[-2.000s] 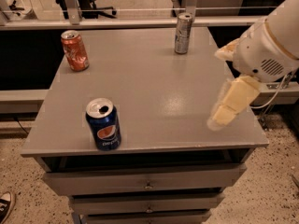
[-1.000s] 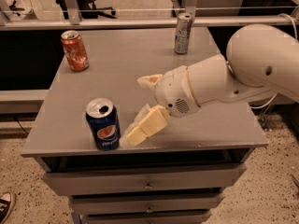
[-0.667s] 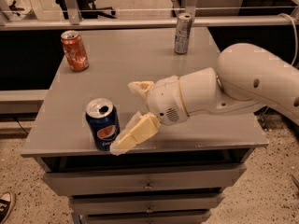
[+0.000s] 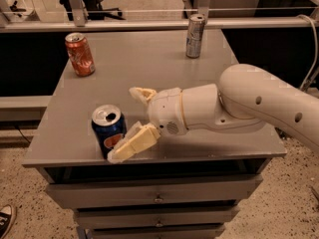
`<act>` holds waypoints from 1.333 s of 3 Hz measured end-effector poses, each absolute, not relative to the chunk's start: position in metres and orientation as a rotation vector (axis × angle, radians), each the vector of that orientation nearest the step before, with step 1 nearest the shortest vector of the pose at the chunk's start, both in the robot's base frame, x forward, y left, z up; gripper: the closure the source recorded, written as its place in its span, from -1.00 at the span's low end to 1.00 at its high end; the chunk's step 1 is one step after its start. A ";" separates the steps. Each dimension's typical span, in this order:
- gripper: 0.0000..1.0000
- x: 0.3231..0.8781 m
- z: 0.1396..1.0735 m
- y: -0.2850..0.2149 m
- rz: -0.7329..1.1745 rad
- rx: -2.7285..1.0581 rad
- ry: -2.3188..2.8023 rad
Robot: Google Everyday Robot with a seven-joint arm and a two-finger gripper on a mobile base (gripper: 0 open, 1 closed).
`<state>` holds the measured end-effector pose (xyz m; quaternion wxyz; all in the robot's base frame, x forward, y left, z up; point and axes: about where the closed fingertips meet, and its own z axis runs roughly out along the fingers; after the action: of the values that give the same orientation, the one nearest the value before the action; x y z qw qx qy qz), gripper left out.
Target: Knock pepsi can over
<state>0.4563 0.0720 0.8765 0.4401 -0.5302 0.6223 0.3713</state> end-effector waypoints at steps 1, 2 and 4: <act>-1.00 0.477 0.876 0.080 0.900 -1.285 1.550; -1.00 0.507 0.883 0.088 0.837 -1.254 1.601; -1.00 0.579 0.898 0.106 0.747 -1.148 1.794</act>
Offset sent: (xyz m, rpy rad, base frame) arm 0.0984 0.0339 0.0084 -0.0685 0.1214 -0.2173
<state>0.5792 0.1057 0.8976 0.4280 -0.4596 0.7184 0.2992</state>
